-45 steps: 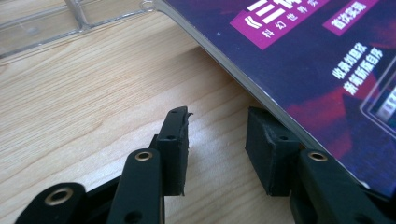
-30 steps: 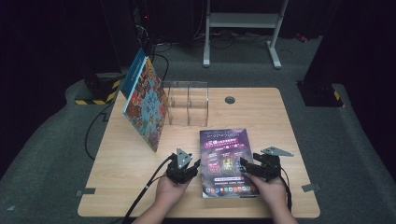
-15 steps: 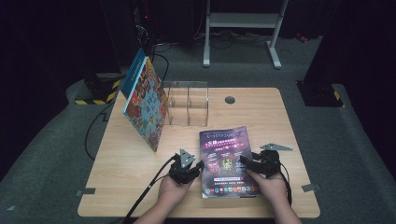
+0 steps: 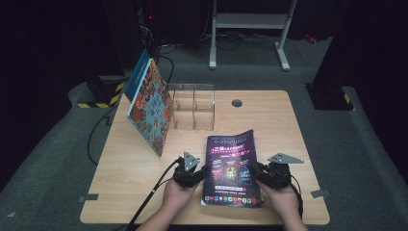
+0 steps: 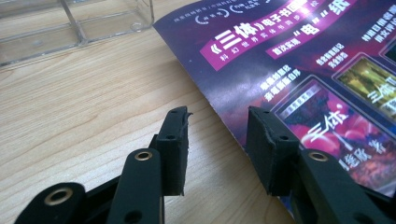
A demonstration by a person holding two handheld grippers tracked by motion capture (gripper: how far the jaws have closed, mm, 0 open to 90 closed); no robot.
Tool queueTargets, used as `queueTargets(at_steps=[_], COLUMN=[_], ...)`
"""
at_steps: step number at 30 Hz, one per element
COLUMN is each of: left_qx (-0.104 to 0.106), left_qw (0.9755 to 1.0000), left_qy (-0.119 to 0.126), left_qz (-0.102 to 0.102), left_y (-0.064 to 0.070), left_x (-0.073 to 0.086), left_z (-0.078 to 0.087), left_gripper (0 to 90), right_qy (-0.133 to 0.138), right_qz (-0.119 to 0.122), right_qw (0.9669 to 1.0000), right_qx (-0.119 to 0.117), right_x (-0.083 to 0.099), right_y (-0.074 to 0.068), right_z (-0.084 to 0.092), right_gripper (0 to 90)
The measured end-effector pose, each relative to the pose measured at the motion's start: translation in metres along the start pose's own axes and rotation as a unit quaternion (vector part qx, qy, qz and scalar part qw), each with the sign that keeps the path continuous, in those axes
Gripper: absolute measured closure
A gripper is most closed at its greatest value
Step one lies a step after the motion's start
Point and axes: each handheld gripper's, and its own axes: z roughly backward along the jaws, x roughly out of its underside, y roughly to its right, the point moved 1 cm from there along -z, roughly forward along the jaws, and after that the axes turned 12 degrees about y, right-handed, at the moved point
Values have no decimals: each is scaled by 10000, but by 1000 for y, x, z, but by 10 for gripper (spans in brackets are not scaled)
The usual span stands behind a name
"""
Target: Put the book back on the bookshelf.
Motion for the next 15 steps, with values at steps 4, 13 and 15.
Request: queueTargets(at_steps=[4,13,15], left_qx=[10,39,37], left_qw=[10000,10000,9999], left_qy=[12,83,108], left_qz=[7,36,24], left_y=[1,-1,-2], left_x=[0,-1,-1], left_z=[0,6,6], left_gripper=[582,575,575], right_qy=[45,286,304], right_qz=[-46,-237,-291], right_qw=[10000,9993,9991], right_qx=[-30,18,15], right_x=[2,1,0], right_y=[-4,-18,-20], right_z=[5,12,12], right_gripper=[711,793,809])
